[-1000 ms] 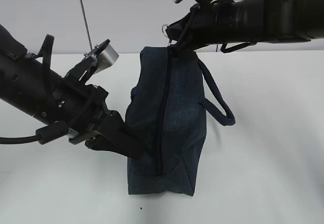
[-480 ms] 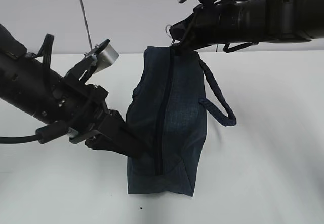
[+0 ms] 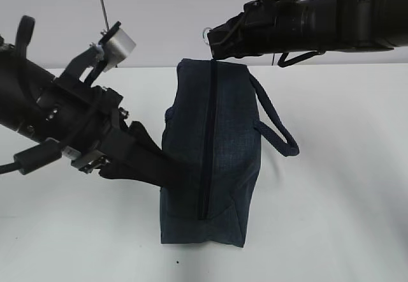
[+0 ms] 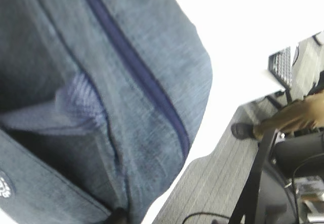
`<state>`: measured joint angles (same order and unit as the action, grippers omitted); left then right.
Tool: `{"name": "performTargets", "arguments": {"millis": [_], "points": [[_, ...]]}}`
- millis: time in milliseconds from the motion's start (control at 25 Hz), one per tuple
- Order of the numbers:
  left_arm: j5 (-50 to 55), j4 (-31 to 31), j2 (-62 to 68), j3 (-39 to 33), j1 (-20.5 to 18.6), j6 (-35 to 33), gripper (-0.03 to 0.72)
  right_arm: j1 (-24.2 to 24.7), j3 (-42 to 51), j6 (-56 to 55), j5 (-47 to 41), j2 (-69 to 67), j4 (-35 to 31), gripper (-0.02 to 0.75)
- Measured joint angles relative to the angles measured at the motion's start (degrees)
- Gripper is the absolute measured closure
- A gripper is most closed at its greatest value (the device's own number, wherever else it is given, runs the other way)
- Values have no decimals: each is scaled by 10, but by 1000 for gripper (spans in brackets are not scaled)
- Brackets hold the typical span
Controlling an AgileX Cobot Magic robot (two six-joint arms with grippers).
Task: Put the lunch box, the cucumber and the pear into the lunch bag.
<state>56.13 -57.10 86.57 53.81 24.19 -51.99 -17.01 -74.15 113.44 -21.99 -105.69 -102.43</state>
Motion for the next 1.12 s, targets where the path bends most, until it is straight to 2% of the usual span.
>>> {"name": "performTargets", "arguments": {"millis": [240,640,840,1120], "points": [[-16,-53,-41,0,-32,0,365,1,0,-60,-17,0,12,732],[-181,-161,-44,0,-45,-4,365,1,0,-194,-53,0,64,732],[-216,-180,-9,9,-45,-14,365,6,-1,-241,-86,0,77,732],[-207,-197,58,72,-45,-17,365,36,-1,-305,-142,0,93,732]]}}
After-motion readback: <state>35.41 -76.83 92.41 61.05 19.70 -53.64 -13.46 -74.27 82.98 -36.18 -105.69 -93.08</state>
